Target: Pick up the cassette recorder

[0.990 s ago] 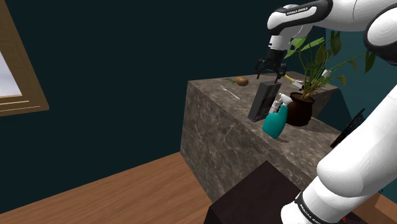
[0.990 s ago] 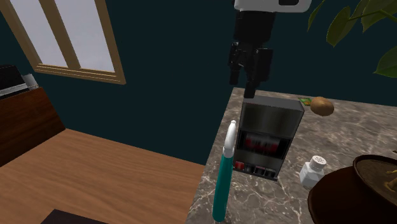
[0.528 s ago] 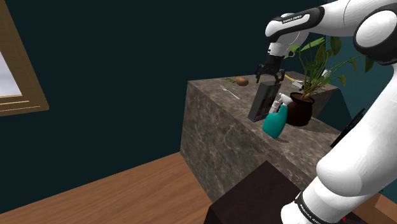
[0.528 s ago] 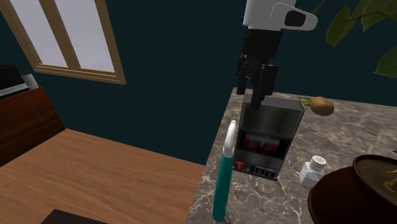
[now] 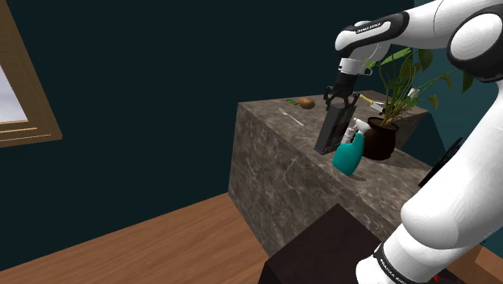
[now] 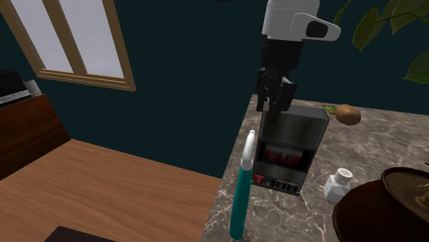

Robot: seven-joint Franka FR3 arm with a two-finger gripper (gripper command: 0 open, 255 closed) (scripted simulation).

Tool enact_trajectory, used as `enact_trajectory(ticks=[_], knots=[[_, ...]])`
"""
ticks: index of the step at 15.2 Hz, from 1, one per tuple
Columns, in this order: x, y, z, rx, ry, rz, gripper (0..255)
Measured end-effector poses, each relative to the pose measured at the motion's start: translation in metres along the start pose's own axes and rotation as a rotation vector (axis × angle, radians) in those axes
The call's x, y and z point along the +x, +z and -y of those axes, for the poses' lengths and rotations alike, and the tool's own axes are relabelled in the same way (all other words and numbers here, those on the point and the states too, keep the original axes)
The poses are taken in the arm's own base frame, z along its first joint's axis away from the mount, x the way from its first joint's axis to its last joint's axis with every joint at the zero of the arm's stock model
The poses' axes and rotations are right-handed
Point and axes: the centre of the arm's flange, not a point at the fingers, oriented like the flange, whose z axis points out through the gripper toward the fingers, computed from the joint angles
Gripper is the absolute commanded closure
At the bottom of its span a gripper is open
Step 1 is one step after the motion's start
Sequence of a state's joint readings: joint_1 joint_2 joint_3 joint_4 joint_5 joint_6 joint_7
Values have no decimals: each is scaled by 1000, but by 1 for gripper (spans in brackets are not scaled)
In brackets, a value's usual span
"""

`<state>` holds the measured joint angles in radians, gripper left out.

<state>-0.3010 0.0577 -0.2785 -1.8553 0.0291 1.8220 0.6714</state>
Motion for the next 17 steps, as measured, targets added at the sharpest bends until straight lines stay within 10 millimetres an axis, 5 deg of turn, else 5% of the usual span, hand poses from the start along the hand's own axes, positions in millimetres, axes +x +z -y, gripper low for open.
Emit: enact_trajectory(ticks=[7, 17], knots=[[0, -4, 0, -2, 0, 2, 255], [-5, -54, -1, -3, 0, 3, 255]])
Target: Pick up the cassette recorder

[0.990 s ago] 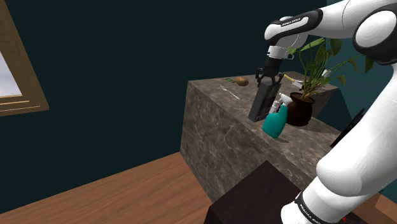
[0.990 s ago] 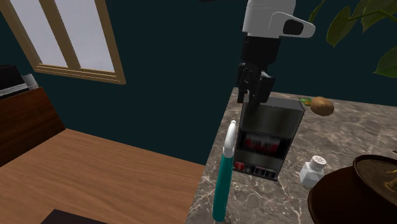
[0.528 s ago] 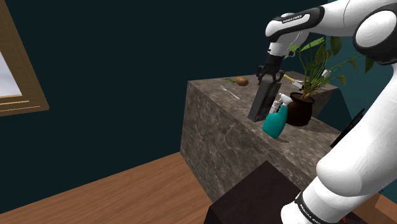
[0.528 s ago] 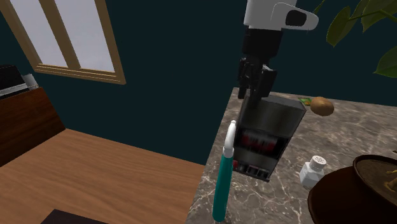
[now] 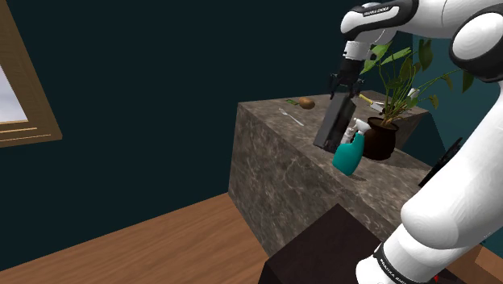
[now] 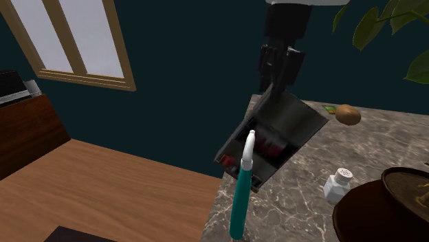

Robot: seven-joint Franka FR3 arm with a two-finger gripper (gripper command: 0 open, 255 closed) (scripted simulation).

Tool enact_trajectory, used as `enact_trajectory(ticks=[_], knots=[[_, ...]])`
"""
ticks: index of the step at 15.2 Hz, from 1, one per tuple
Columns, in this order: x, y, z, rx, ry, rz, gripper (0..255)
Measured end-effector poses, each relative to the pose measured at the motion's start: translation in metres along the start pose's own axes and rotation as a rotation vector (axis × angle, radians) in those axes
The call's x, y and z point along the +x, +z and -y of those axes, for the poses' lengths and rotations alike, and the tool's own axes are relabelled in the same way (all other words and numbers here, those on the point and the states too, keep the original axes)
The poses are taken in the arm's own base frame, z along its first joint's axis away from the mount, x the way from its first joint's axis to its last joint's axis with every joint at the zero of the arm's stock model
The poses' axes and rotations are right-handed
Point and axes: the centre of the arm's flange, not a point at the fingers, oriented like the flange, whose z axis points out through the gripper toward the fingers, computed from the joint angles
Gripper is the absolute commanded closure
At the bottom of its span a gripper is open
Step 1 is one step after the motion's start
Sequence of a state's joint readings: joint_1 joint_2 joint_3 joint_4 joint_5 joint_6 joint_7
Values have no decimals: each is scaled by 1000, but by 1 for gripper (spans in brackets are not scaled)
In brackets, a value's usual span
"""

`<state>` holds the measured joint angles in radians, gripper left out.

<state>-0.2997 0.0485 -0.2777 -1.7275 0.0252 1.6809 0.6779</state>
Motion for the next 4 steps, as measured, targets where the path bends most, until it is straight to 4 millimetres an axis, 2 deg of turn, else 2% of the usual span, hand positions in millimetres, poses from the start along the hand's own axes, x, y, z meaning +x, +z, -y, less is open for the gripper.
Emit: enact_trajectory(ticks=[4], knots=[[-1, -19, -1, 0, 0, 0, 255]])
